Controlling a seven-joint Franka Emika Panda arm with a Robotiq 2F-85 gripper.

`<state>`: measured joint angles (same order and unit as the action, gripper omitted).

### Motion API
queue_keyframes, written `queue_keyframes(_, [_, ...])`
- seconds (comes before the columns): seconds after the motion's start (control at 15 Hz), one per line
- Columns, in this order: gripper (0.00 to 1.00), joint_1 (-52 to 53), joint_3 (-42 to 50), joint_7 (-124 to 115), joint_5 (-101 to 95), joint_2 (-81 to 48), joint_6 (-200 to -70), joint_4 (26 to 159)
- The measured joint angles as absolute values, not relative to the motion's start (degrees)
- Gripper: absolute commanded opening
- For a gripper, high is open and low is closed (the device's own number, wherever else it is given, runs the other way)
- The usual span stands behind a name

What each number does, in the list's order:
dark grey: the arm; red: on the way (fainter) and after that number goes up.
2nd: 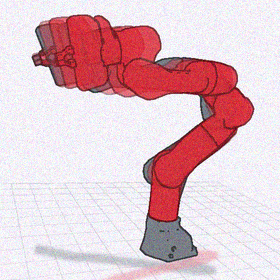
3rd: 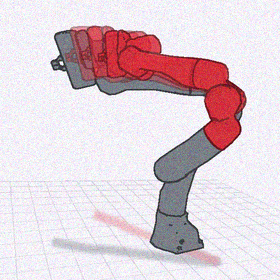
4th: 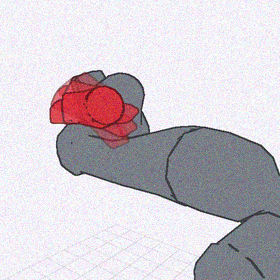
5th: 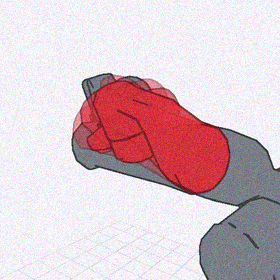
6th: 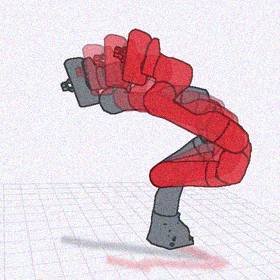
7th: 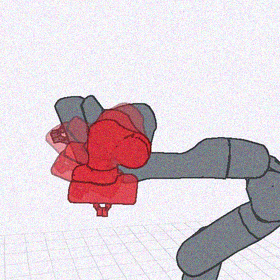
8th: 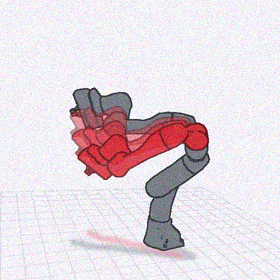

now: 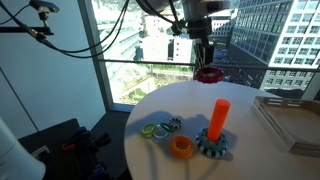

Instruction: Put the pink ring around the orange rod

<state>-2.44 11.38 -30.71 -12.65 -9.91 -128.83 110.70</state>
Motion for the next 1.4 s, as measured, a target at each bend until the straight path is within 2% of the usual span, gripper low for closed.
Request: queue_keyframes(1.4, [0.10,-7.3,14.6,-31.2,-12.5,-14.8,-127.7,108.8])
